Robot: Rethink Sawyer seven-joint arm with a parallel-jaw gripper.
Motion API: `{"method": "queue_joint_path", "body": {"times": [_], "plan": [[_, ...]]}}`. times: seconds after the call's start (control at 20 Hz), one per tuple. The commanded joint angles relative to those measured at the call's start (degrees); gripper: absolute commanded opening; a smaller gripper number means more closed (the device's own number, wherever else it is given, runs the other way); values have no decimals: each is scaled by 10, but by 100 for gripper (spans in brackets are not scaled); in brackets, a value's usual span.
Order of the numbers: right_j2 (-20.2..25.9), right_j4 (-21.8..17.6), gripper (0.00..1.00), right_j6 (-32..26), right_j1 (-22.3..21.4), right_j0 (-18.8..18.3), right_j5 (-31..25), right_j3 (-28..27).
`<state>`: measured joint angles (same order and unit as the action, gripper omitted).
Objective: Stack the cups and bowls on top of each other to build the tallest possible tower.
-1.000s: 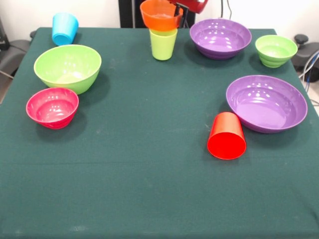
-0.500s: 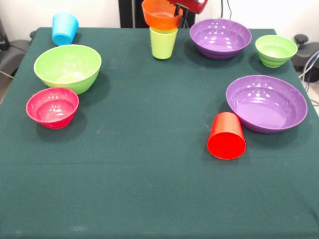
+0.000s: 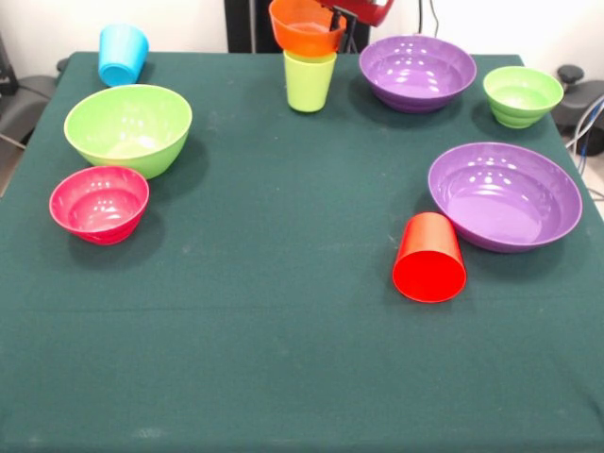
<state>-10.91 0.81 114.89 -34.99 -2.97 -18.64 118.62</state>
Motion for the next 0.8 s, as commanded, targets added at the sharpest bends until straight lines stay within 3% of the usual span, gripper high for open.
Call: {"method": "queue_joint_path", "body": {"times": [0.05,0.8], "plan": [[49,0,0,62,51,-3,44,-57],[58,-4,0,32,33,-20,-18,-80]]}}
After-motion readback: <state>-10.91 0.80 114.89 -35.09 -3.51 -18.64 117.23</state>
